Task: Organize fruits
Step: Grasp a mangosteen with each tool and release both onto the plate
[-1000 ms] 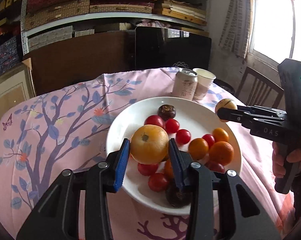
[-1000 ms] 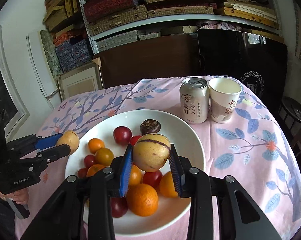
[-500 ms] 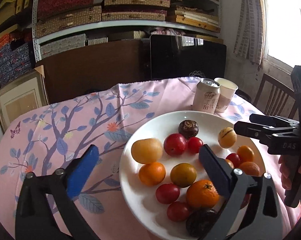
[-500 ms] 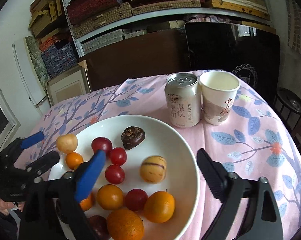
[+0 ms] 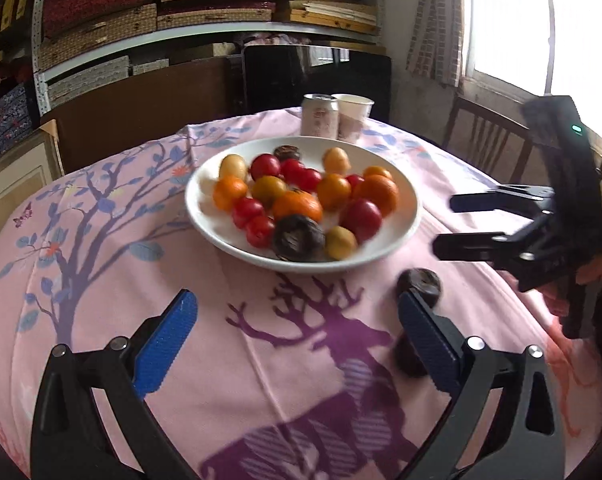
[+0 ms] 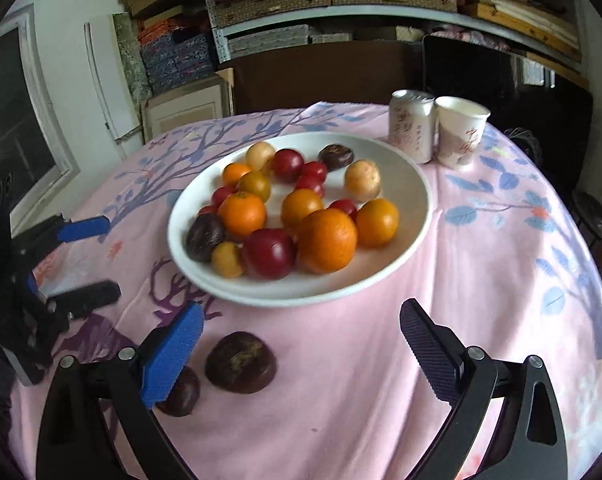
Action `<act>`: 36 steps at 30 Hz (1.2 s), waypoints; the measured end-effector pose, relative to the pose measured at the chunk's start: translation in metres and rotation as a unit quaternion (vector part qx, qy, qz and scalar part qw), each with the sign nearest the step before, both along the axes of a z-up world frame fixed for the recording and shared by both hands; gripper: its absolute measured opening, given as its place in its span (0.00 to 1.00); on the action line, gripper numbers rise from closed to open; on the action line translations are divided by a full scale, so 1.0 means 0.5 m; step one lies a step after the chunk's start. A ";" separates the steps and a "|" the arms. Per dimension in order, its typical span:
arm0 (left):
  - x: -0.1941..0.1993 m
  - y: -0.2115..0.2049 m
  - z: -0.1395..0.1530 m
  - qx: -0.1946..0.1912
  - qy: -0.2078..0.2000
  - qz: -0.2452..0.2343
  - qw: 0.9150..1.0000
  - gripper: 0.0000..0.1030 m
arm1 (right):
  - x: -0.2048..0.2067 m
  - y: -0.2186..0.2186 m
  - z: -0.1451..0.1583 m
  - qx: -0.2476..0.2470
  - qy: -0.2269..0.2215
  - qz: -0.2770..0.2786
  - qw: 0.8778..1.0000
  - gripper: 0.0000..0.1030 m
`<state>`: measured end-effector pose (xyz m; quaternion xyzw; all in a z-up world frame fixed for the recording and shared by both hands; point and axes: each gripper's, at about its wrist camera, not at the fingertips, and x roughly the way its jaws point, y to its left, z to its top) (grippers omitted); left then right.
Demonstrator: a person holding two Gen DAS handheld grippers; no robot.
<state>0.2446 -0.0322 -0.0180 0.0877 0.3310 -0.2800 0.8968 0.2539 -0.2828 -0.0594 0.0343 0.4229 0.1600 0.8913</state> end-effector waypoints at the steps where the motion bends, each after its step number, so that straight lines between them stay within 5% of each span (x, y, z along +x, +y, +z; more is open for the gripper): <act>1: -0.013 -0.008 -0.006 -0.004 0.005 -0.011 1.000 0.96 | 0.002 0.011 -0.008 -0.005 0.011 0.006 1.000 0.96; 12: -0.032 -0.134 -0.100 0.096 0.072 -0.064 0.991 0.96 | -0.013 0.084 -0.066 -0.083 0.024 0.045 0.995 0.95; 13: -0.029 -0.141 -0.108 0.111 0.075 -0.056 0.989 0.96 | -0.014 0.085 -0.067 -0.082 0.026 0.044 0.995 0.86; 14: -0.027 -0.139 -0.105 0.100 0.078 -0.059 0.990 0.91 | -0.014 0.084 -0.069 -0.074 0.035 0.048 0.996 0.78; 15: -0.024 -0.133 -0.099 0.086 0.076 -0.067 0.991 0.70 | -0.015 0.084 -0.069 -0.070 0.035 0.046 0.996 0.72; 16: -0.024 -0.130 -0.093 0.074 0.076 -0.081 0.991 0.61 | -0.020 0.088 -0.070 -0.074 0.031 0.044 0.996 0.55; 17: -0.028 -0.131 -0.089 0.065 0.079 -0.100 0.990 0.40 | -0.024 0.093 -0.066 -0.078 0.026 0.047 0.996 0.45; 20: -0.037 -0.134 -0.086 0.082 0.064 -0.111 0.988 0.40 | -0.035 0.099 -0.059 -0.083 0.029 0.043 0.995 0.46; 26: -0.026 -0.095 -0.008 0.043 0.030 -0.078 0.996 0.40 | -0.024 0.052 0.014 -0.072 -0.020 0.004 0.997 0.46; 30: 0.045 -0.092 0.053 0.027 0.004 -0.021 0.999 0.40 | 0.038 0.018 0.068 -0.091 -0.052 -0.043 0.994 0.46; 36: 0.177 -0.125 0.074 0.005 0.007 0.042 0.999 0.40 | 0.157 -0.022 0.068 -0.030 -0.037 -0.084 0.995 0.46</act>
